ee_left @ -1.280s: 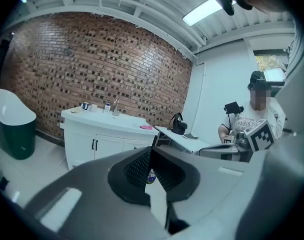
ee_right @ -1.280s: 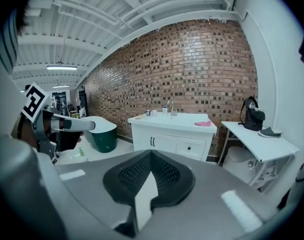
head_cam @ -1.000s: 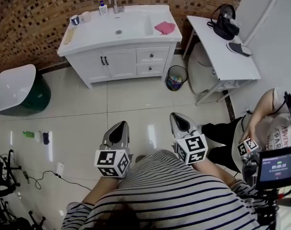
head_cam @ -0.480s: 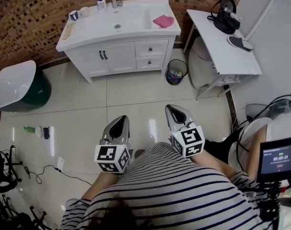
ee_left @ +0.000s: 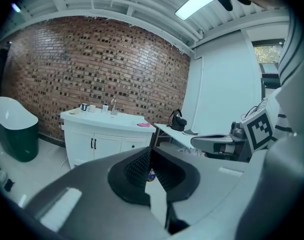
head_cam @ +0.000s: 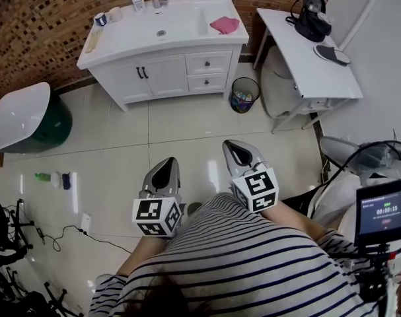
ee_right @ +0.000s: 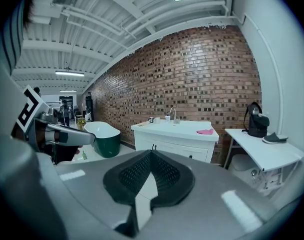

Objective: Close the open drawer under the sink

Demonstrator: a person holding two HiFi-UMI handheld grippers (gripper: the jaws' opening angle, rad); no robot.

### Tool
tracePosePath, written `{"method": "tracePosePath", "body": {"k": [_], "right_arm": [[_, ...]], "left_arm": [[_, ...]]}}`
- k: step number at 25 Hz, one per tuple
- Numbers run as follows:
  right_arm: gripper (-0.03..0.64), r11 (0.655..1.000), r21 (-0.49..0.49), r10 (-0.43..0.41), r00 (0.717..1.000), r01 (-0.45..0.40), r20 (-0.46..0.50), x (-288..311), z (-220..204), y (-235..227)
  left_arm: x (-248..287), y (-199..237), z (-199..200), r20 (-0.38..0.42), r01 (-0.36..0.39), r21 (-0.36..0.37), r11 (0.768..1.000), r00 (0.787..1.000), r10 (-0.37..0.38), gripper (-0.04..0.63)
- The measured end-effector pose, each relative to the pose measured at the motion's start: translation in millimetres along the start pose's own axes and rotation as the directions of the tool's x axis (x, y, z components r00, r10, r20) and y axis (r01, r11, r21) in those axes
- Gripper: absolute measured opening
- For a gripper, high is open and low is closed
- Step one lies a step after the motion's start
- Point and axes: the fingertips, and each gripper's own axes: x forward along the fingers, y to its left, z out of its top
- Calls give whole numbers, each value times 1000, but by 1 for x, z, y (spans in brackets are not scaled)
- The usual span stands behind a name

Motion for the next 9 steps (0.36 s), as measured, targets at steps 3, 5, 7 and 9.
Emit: {"method": "tracePosePath", "body": {"k": [3, 5, 7, 9], "right_arm": [[0, 1000, 4, -3, 1000, 3, 0, 0, -4, 3], [0, 1000, 4, 0, 1000, 0, 0, 0, -7, 5], [0, 1000, 1, 3, 1000, -3, 1, 0, -6, 5], [0, 1000, -1, 7, 1000, -7, 3, 1, -5, 6]], "left_arm": [[-2, 0, -3, -2, 2, 3, 1000, 1000, -2, 15], [-2, 1, -5, -1, 0, 3, 1000, 1000, 0, 15], [-2, 0, -5, 1, -1, 2, 1000, 1000, 1, 15], [-2, 0, -4, 4, -2, 1, 1000, 1000, 2, 15]]}}
